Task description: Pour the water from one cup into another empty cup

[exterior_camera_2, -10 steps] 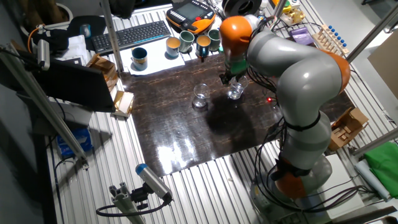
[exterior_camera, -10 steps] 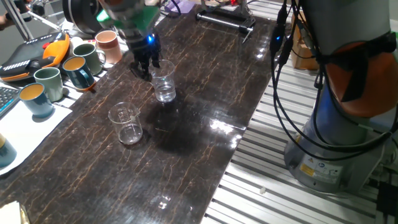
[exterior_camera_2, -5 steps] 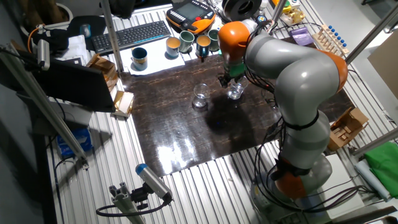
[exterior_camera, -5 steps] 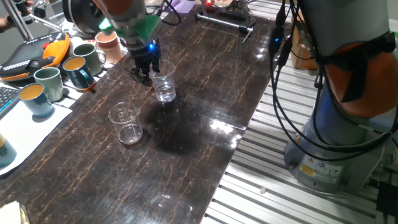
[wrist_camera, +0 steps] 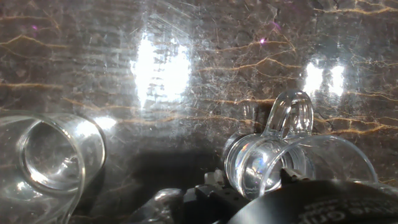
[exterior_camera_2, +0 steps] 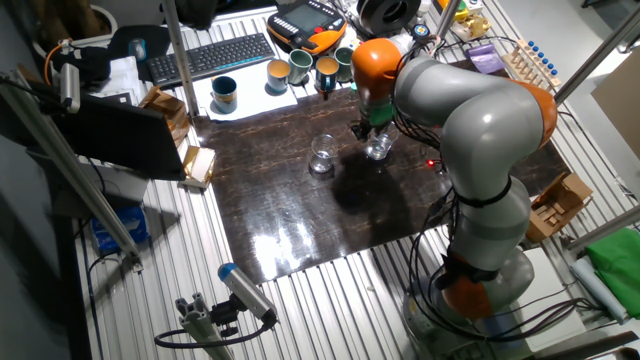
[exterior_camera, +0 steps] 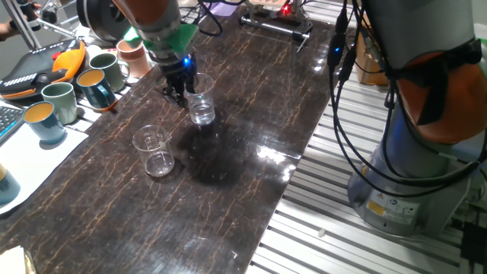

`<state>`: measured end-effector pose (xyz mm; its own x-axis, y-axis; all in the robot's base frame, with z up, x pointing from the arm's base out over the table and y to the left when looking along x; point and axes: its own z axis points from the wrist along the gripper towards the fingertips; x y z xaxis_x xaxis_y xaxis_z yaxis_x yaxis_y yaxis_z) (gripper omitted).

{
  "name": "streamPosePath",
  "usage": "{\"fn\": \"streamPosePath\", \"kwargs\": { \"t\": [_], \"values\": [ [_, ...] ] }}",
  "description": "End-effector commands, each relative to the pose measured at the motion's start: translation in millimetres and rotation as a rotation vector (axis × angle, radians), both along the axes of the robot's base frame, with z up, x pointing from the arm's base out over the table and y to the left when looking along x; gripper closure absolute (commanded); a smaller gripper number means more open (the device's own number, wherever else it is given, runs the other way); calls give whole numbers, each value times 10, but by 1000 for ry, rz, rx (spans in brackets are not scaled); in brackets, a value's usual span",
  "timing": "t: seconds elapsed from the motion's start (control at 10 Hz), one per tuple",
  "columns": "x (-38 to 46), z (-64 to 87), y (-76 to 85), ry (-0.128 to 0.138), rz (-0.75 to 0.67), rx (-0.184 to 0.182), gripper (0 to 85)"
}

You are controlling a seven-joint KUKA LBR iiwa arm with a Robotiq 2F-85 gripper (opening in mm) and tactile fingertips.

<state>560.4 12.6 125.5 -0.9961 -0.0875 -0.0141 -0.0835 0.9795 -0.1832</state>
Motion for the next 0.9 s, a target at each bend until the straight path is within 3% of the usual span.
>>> {"fn": "streamPosePath", "kwargs": {
  "t": [0.0, 0.8],
  "values": [
    [0, -6, -5, 0, 1, 0, 423],
    [2, -6, -9, 18, 26, 7, 647]
  ]
}}
